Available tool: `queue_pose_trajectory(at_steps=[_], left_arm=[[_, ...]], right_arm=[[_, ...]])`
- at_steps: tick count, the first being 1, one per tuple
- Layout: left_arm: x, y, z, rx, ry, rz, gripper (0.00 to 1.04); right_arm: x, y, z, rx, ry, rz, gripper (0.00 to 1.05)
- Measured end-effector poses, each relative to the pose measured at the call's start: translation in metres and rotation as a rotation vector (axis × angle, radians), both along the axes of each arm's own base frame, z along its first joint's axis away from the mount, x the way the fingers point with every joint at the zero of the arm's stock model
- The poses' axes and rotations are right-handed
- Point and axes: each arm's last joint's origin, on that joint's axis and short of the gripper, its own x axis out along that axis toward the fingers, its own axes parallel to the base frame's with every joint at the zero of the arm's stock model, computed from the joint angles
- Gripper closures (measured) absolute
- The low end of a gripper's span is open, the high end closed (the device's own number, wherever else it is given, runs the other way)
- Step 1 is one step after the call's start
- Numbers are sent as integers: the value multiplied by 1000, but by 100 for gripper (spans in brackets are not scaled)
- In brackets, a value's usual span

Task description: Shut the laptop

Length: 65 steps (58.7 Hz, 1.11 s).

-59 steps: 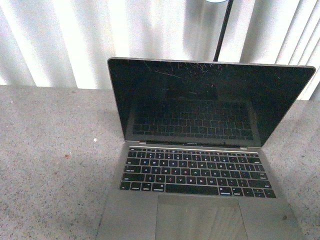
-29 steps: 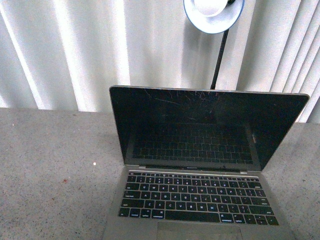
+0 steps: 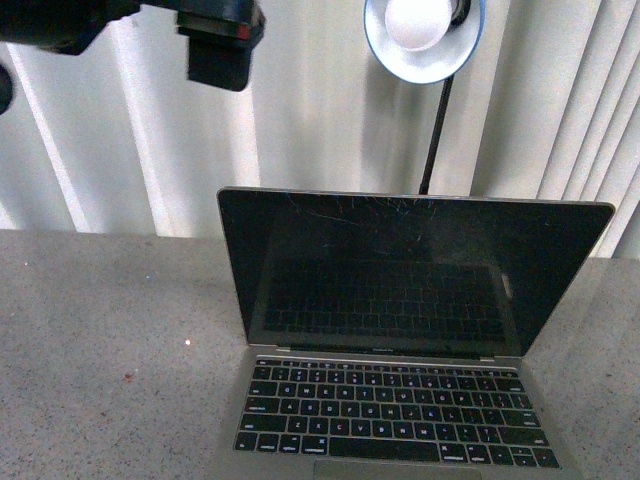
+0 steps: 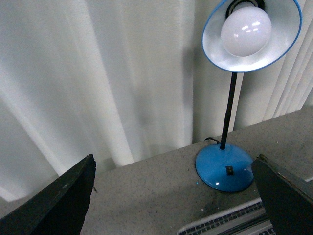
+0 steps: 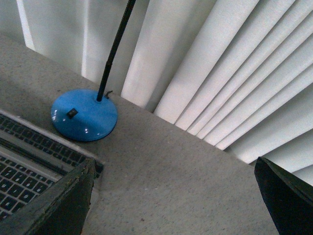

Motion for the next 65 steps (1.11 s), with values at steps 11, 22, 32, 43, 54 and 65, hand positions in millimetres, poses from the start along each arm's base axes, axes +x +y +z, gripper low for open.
queue_pose_trajectory(at_steps=[11,22,32,43,54,65], left_arm=[[42,-21,0,125,49,28,7],[67,-33,-13,222,96,25,13],[77,-43,-12,290,128,-10,43],[78,-52,-12,358,152,-65,77],[74,-56,-19,412,203,-125,101],[70,-59,-28,448,234,-157,101]], right_arm=[[37,13,18,-79,-18,93,7],[55,31,16,-142,-5,204,22],[66,44,11,-221,28,297,53],[79,53,6,-290,61,366,86],[84,62,3,-329,86,418,102],[82,72,0,-341,97,467,102]])
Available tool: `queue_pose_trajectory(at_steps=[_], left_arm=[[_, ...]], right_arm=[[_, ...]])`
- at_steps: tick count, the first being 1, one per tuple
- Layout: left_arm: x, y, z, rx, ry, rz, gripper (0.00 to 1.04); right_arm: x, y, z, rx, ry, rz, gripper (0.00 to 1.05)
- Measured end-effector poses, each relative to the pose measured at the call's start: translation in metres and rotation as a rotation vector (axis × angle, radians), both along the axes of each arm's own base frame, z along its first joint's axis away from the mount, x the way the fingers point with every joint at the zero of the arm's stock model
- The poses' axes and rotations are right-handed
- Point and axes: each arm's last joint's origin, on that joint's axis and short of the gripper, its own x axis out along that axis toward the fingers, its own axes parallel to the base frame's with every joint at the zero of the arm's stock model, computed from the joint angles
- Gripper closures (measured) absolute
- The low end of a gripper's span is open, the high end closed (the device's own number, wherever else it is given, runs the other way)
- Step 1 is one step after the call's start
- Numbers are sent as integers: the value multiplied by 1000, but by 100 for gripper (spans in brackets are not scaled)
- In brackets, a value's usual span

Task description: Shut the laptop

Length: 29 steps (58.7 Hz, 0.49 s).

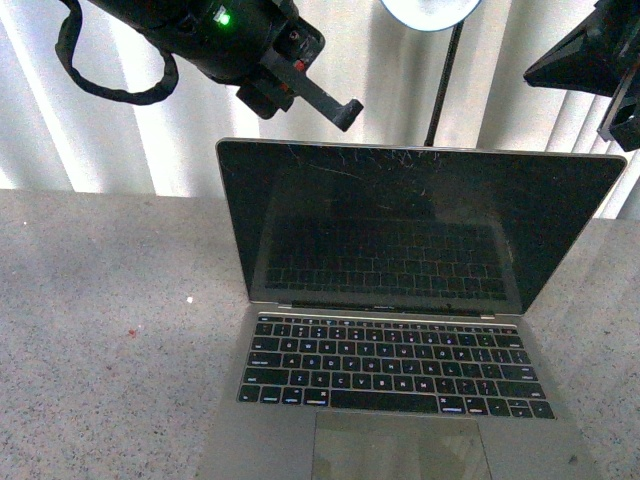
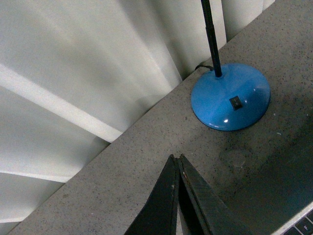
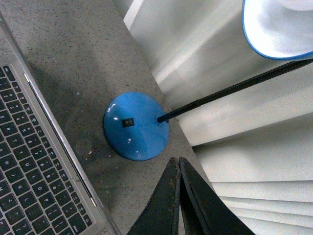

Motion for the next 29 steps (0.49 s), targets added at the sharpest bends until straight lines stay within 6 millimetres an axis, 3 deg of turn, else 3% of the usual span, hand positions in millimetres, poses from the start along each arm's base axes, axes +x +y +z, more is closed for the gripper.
queue_pose_trajectory(at_steps=[29], left_arm=[[-6,-10,-14,44,40,-34,101]], right_arm=[[-7,6,-15,-35,57,45,102]])
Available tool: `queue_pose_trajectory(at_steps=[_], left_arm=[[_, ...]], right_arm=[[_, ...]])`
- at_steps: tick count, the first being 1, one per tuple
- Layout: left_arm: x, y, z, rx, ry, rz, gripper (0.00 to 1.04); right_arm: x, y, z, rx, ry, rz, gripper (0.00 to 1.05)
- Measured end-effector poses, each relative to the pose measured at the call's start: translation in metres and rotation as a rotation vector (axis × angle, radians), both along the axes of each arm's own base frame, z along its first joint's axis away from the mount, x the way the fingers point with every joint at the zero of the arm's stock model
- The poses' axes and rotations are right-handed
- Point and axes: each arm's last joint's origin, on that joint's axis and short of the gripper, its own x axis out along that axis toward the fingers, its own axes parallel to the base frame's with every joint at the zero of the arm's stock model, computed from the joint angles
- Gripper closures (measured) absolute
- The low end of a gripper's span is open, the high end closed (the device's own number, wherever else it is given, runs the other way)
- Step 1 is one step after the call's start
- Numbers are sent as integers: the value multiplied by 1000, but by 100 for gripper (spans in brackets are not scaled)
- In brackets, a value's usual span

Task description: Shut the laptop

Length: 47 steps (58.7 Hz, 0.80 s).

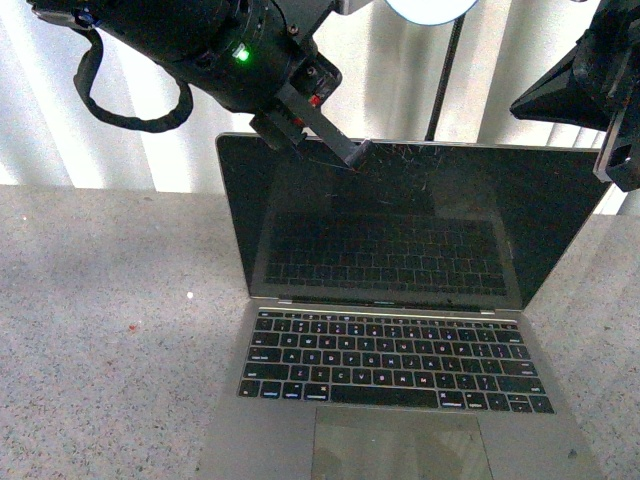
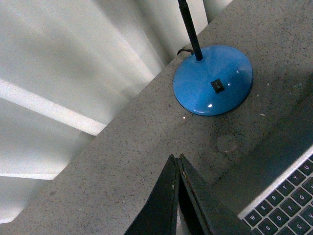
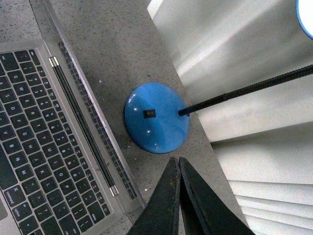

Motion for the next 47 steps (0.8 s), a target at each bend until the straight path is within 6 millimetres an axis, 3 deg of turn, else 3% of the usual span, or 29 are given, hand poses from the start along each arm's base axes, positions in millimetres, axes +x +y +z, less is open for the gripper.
queue_pose_trajectory(at_steps=[47], left_arm=[[-12,1,-16,21,61,-23,101]], right_arm=[[-12,3,-23,-54,111,53,102]])
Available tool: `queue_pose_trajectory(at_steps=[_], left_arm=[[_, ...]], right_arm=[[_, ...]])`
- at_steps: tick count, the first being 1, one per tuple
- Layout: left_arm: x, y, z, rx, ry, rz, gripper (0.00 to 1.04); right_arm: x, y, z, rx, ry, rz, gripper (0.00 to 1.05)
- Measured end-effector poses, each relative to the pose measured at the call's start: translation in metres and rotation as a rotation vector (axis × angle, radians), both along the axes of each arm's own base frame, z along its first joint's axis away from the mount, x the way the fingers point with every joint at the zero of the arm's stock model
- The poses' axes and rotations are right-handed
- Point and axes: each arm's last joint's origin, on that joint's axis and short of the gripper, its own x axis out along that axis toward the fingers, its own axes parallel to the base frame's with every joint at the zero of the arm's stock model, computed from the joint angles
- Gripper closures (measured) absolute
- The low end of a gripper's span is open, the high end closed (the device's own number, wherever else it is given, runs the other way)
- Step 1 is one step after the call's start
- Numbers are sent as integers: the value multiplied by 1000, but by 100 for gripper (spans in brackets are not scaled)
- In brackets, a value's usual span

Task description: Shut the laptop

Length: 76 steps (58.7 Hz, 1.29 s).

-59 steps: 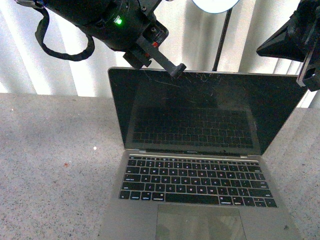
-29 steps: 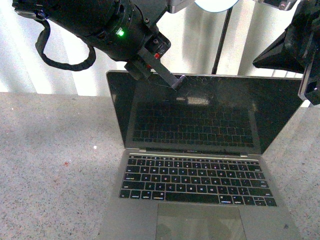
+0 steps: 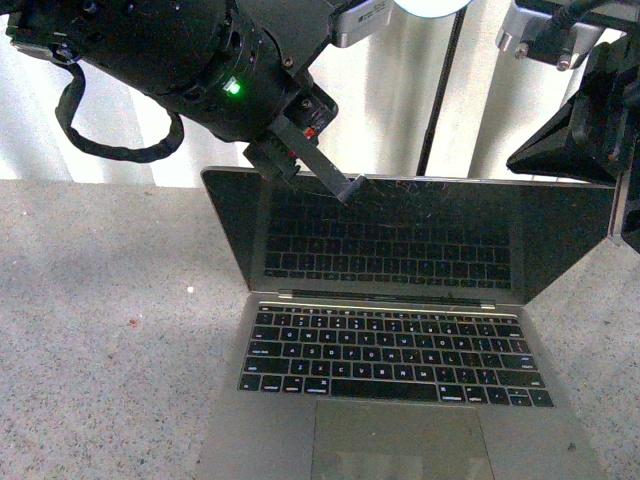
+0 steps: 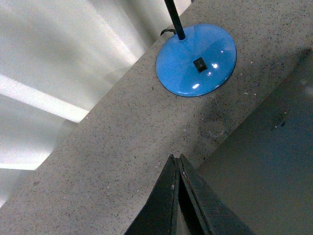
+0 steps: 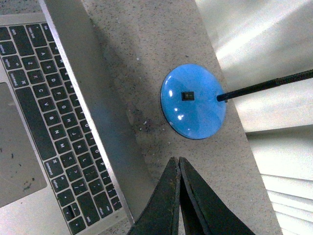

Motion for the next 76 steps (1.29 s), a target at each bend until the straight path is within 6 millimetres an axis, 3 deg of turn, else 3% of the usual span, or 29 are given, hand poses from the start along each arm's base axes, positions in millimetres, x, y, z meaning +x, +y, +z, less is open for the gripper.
queue_pose_trajectory(at_steps=[32,76], left_arm=[[-12,1,-12,13,59,-25,101],[-30,1,-29,32,114,-44,101]], right_arm=[[-16,9,-12,-24,57,45,102],[-30,6,-29,-38,110,61,102]])
